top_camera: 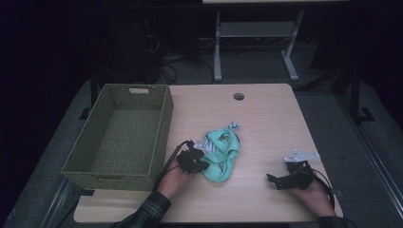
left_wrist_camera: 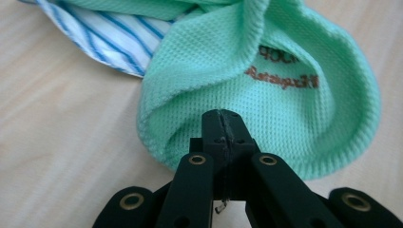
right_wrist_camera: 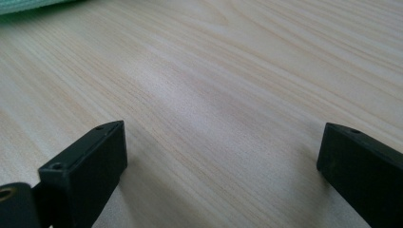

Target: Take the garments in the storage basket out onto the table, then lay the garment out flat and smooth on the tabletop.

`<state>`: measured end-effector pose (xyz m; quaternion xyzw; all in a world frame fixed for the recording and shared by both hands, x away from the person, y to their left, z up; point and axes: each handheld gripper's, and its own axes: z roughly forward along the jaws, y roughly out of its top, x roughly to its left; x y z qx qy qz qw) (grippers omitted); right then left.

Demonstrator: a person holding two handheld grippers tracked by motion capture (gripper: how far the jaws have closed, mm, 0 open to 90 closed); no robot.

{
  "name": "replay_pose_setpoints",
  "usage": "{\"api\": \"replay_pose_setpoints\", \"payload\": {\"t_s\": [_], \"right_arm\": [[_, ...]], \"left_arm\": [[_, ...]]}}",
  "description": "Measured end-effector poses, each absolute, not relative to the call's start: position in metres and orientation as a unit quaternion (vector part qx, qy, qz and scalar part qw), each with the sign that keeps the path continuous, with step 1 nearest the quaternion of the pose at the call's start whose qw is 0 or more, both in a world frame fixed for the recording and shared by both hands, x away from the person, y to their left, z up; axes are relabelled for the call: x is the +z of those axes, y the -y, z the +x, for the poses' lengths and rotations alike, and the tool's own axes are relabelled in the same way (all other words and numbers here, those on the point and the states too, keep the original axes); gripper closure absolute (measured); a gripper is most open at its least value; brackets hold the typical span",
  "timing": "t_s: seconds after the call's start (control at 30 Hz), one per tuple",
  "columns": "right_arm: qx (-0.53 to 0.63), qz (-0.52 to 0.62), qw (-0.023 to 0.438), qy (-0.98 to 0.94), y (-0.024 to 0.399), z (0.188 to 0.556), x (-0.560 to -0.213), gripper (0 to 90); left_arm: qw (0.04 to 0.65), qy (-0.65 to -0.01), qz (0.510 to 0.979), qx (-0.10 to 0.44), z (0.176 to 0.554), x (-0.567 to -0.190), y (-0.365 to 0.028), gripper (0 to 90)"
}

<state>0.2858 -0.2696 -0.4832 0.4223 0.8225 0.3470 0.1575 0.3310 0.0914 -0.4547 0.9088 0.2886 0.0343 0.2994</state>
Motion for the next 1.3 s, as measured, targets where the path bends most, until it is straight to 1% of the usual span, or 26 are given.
{"api": "replay_pose_setpoints", "payload": {"t_s": [0.27,0.4,0.47,0.67,0.97,1.07,1.1,1.13,1.23,1.3], "right_arm": [[0.342,0.425,0.151,-0.825,0.269,0.288,-0.482,2.7],[0.345,0.426,0.14,-0.825,0.268,0.291,-0.478,11.9],[0.351,0.421,0.137,-0.825,0.267,0.294,-0.475,13.2],[0.361,0.415,0.133,-0.825,0.258,0.303,-0.464,13.7],[0.385,0.387,0.124,-0.829,0.237,0.332,-0.445,15.1],[0.39,0.38,0.13,-0.828,0.233,0.343,-0.439,15.6],[0.395,0.38,0.13,-0.826,0.231,0.347,-0.438,18.9],[0.394,0.373,0.125,-0.831,0.23,0.351,-0.436,24.8],[0.398,0.369,0.121,-0.831,0.224,0.365,-0.435,26.5],[0.394,0.367,0.12,-0.834,0.218,0.372,-0.434,29.3]], "left_arm": [[0.298,-0.27,0.916,0.014,0.317,-0.454,-0.094,89.1],[0.3,-0.265,0.916,0.01,0.315,-0.454,-0.093,89.1],[0.3,-0.263,0.917,0.012,0.314,-0.454,-0.093,89.2],[0.301,-0.26,0.917,0.008,0.315,-0.455,-0.095,89.4],[0.3,-0.267,0.916,0.012,0.314,-0.454,-0.093,89.4],[0.302,-0.266,0.915,0.013,0.314,-0.455,-0.093,89.4],[0.303,-0.265,0.915,0.013,0.314,-0.455,-0.093,89.4],[0.304,-0.266,0.915,0.012,0.314,-0.455,-0.094,89.4],[0.302,-0.265,0.916,0.009,0.315,-0.455,-0.095,89.5],[0.305,-0.269,0.913,0.007,0.315,-0.455,-0.094,89.6]]}}
